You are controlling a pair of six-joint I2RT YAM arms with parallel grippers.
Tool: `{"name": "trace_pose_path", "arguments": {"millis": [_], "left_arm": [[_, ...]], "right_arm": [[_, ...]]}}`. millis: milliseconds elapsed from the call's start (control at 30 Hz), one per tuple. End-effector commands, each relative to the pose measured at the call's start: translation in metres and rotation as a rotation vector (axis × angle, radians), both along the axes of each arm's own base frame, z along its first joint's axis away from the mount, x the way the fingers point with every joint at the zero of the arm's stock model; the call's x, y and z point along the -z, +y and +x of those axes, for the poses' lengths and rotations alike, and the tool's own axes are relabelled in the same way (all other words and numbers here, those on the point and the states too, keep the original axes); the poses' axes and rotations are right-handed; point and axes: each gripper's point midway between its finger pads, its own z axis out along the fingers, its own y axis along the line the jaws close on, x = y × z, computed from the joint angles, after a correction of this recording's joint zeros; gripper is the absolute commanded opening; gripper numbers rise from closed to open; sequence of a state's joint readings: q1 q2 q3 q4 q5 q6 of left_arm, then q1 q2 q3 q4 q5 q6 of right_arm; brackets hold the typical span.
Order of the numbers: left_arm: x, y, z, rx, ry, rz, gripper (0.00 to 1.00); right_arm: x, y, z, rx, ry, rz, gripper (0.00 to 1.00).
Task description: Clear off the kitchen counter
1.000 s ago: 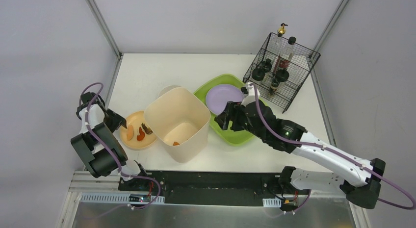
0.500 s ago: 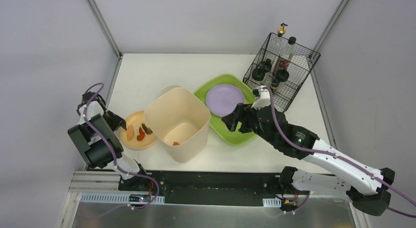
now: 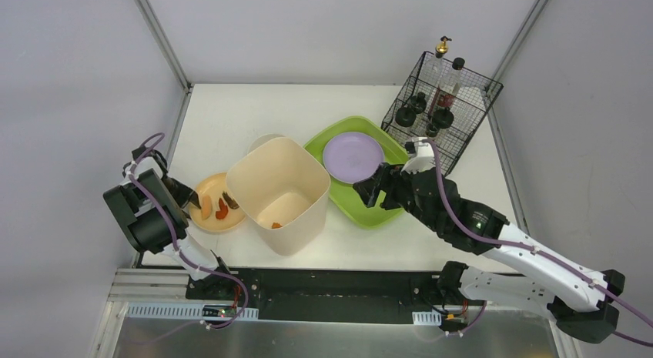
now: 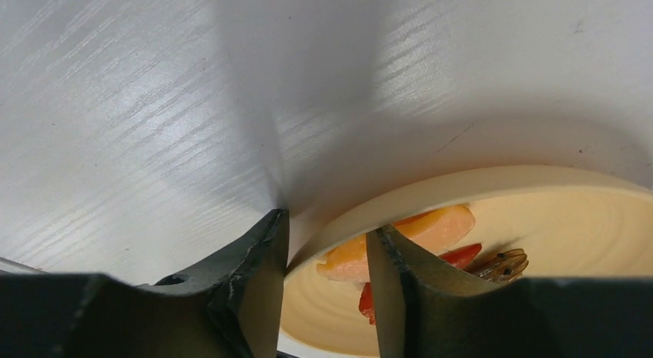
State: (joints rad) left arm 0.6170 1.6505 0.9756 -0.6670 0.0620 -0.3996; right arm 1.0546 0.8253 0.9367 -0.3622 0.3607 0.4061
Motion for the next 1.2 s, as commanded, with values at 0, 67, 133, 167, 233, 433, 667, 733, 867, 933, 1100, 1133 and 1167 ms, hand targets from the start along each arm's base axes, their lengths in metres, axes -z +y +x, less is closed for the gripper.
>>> {"name": "trace_pose_path", "arguments": {"millis": [0, 67, 133, 167, 233, 433, 667, 733, 867, 933, 1100, 1133, 1167], "left_arm": [[0.007, 0.004, 0.002, -0.01, 0.016, -0.014, 0.37], [0.01, 0.004, 0.003, -0.009, 0.022, -0.025, 0.31], [0.012, 0.003, 0.003, -0.007, 0.027, -0.031, 0.23], [0.013, 0.003, 0.003, -0.008, 0.03, -0.032, 0.19], [0.014, 0.003, 0.002, -0.009, 0.032, -0.037, 0.11], [0.009, 0.003, 0.004, -0.008, 0.012, -0.027, 0.0], [-0.012, 0.001, 0.014, -0.01, -0.074, -0.012, 0.0], [-0.025, 0.003, 0.018, -0.009, -0.12, 0.009, 0.0], [-0.046, 0.002, 0.023, -0.015, -0.188, 0.036, 0.0], [-0.05, -0.005, 0.026, -0.022, -0.22, 0.006, 0.0], [-0.067, -0.01, 0.029, -0.035, -0.287, 0.012, 0.0], [-0.071, -0.011, 0.03, -0.041, -0.305, 0.011, 0.0], [-0.075, -0.014, 0.032, -0.046, -0.324, 0.004, 0.0]], "right_arm": [[-0.008, -0.005, 0.004, 0.025, -0.042, 0.007, 0.75], [-0.007, -0.007, 0.005, 0.033, -0.044, 0.002, 0.76], [-0.006, -0.008, 0.006, 0.041, -0.047, -0.003, 0.76], [-0.005, -0.008, 0.006, 0.042, -0.048, -0.005, 0.77], [-0.004, -0.01, 0.007, 0.048, -0.049, -0.01, 0.77], [-0.004, -0.013, 0.008, 0.058, -0.057, -0.009, 0.78], [-0.001, -0.017, 0.008, 0.066, -0.057, -0.007, 0.78], [-0.001, -0.019, 0.008, 0.07, -0.061, -0.004, 0.79], [0.0, -0.019, 0.007, 0.066, -0.056, 0.0, 0.79], [0.001, -0.018, 0.007, 0.064, -0.054, -0.001, 0.79], [0.001, -0.014, 0.007, 0.055, -0.046, 0.001, 0.79], [0.001, -0.014, 0.007, 0.054, -0.045, 0.004, 0.79], [0.0, -0.014, 0.007, 0.054, -0.045, 0.004, 0.79]]}}
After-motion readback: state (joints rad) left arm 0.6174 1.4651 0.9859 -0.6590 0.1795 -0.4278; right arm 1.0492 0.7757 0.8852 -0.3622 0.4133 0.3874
